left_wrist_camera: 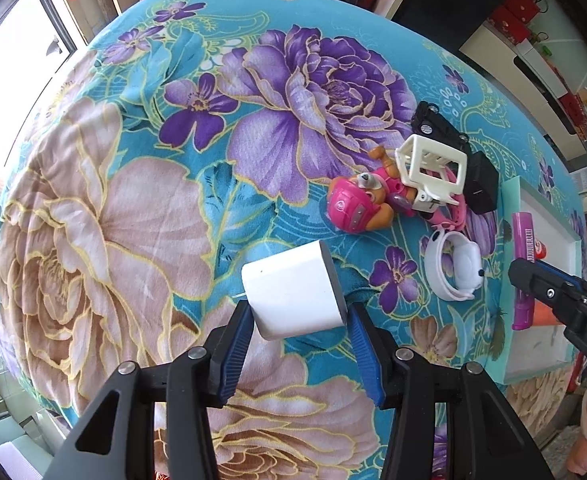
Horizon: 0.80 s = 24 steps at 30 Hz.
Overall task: Organize rigid objects
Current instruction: 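Grasp the white charger with the left tool while the right tool holds the lighter, then carry the lighter and charger into the white tray and open both tools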
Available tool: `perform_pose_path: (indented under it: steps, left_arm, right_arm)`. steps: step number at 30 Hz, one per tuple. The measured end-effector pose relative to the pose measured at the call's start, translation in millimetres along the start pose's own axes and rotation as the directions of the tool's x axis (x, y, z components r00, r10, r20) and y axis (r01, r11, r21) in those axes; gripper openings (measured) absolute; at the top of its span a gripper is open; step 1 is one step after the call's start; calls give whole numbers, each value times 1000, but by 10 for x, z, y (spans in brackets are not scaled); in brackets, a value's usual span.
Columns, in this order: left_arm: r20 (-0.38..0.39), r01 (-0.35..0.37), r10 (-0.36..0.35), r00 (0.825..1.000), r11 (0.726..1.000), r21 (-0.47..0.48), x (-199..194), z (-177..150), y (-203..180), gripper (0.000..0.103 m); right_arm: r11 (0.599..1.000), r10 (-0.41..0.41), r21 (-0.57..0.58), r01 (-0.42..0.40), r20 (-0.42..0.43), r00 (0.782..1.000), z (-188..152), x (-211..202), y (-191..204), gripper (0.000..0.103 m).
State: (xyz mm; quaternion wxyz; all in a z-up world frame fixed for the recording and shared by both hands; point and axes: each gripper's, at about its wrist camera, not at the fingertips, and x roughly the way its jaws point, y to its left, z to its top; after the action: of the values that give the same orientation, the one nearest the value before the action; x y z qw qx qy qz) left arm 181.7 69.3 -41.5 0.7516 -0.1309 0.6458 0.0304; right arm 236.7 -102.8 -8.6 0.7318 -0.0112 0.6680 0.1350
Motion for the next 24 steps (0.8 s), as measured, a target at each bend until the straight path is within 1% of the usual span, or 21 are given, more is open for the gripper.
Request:
perform_pose_path:
  steps: [4,11,15,18,24]
  left_arm:
    - [25,12,-13,1000,999,35,-200,-75,-280,52]
    - [47,33,-39,998,991,129,-433,-283,-933,52]
    - [34,54,-61,998,982,181,-426,-443,-1316,52]
    - [17,59,-65,998,972,226,-354,-584,-1629,52]
    - [-22,67,-63,998,951,303,-130,-790,-2153,52]
  right_arm:
    - [1000,-11,24,10,46,999,-111,-353,-255,19]
    - [993,-54,105,45,88,995,-396,-788,-913,19]
    - [985,-74,161,58,93,993,-615,-911,-1322,19]
    - [977,-83,203,63,89,993,-775,-966,-1628,19]
    - [959,-91,276,68,71,993,-1038,-930,-2176,19]
